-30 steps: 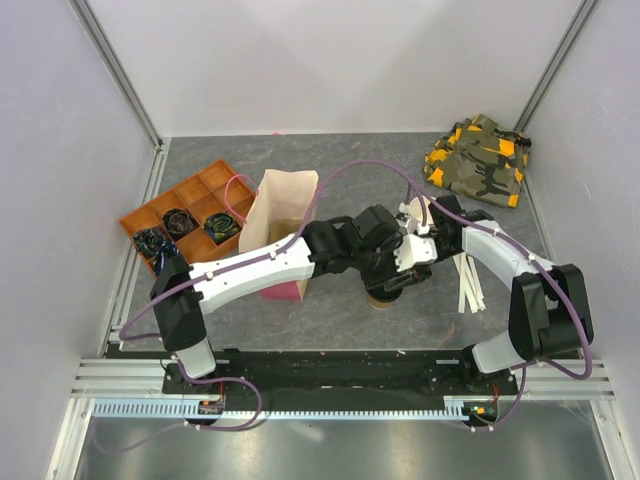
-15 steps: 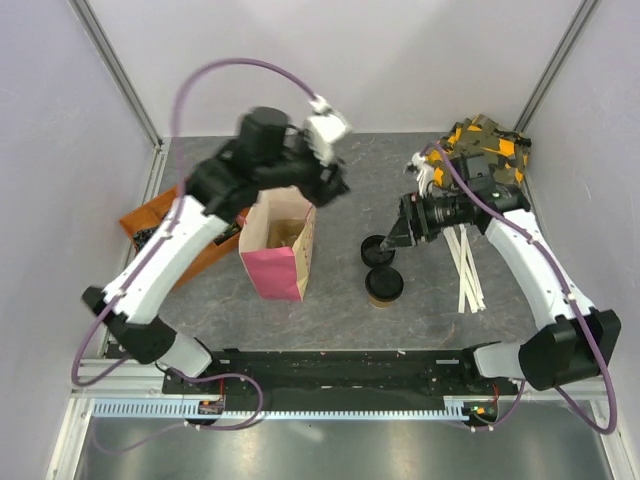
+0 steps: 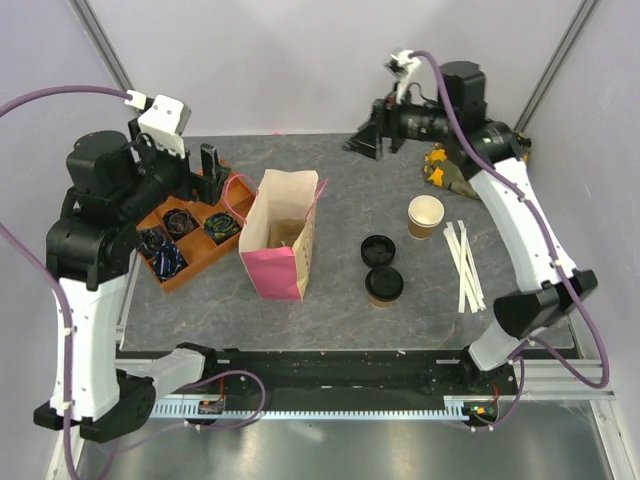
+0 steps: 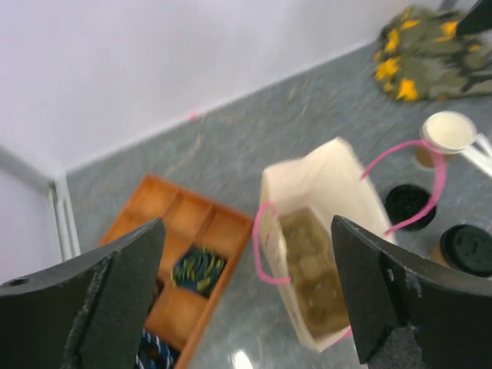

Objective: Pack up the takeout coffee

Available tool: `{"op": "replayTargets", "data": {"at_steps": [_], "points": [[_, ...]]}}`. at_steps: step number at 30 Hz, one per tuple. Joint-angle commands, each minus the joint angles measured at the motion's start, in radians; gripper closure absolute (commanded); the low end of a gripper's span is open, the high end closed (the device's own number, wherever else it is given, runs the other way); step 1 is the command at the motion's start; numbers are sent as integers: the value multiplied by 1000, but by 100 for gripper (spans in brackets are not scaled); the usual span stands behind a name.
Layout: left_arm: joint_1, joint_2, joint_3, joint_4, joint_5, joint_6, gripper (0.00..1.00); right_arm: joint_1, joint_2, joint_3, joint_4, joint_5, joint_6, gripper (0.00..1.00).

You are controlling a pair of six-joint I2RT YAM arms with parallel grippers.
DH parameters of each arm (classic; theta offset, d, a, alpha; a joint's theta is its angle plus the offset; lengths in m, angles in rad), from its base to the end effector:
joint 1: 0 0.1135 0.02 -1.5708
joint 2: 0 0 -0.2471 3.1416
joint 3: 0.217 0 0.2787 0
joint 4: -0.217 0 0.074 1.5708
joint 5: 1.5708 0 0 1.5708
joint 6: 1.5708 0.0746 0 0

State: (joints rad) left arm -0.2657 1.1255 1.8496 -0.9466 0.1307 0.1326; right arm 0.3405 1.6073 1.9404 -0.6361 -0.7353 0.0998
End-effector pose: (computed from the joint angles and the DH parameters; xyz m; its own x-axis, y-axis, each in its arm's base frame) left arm 0.2117 -0.0677 0.5291 -0.1604 0.1795 -0.9706 0.4078 0.9075 0.1005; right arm 0.3509 0.1774 0.4675 -0.3647 -0.0508 -0.9298 -0.8189 0.4928 0.2943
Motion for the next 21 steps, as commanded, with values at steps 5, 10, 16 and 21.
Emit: {"op": "replayTargets", "data": {"at_steps": [5,10,16,21], "points": [[186,76,-139,-124,253,-162,0,198,233,291,95,82,-49,24],[191,59,-265,-37,352,-160,24,265,278,261,52,103,-172,32],[154,68,-261,-20,541,-82,83,333,177,13,-108,151,-448,49],[18,60,-245,-20,682,-13,98,362,71,-187,-183,198,-561,56]]}}
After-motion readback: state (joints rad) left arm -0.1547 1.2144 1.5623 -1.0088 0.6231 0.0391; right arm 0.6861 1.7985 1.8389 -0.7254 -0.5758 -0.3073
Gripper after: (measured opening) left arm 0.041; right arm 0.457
